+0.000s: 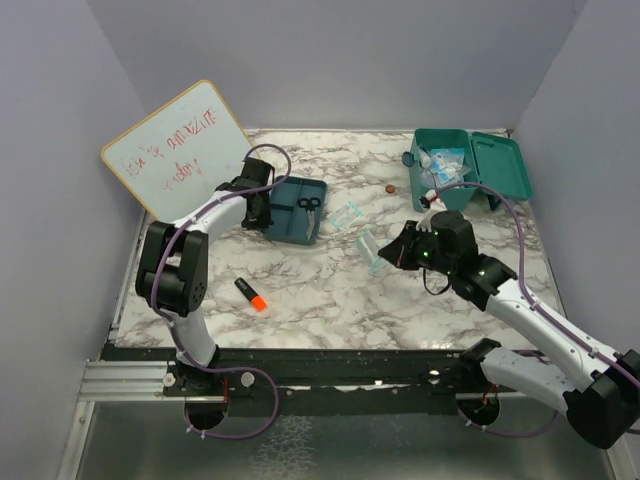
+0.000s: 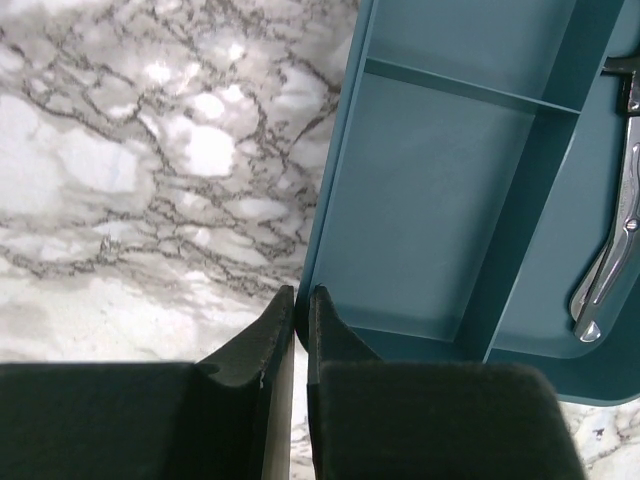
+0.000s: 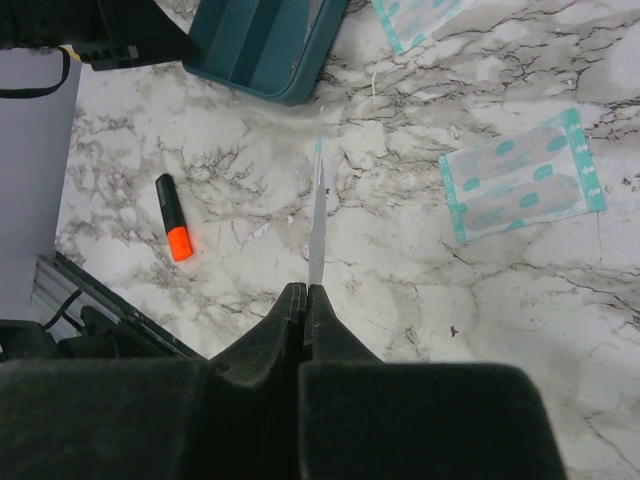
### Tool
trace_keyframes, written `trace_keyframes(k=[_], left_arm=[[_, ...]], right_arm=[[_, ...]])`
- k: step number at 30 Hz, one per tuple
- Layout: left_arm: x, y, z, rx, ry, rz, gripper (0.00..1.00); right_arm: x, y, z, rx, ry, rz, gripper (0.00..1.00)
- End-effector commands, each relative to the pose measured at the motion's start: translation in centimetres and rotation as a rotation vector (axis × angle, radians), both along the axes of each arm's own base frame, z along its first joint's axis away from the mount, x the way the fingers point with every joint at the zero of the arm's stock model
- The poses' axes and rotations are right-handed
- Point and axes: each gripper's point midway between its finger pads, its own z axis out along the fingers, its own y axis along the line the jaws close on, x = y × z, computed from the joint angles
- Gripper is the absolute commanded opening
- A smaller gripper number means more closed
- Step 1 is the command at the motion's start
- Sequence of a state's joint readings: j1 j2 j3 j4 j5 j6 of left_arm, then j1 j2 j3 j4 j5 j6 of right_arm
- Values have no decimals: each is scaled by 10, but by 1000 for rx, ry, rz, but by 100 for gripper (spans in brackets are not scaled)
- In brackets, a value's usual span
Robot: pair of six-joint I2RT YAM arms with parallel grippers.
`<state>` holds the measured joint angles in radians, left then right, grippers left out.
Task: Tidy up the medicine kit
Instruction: Move the medicine box compartment to the center of the board.
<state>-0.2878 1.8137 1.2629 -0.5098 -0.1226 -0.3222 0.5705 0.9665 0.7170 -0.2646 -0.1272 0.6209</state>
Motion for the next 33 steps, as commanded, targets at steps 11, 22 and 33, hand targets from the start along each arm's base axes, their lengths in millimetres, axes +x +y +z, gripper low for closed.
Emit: trace_keyframes(k=[11,22,33], left_arm=[[-63,-7,8,-131,64,27,11],[-103,-31,6,-249,109,14,23],[-89,-51,59,-392,-46,-53,50]], right_arm=[[5,-1,-5,-24,6,-17,1],[16,9,3,-16,-3,-3,1],[33,41,30,139,22,15,1]])
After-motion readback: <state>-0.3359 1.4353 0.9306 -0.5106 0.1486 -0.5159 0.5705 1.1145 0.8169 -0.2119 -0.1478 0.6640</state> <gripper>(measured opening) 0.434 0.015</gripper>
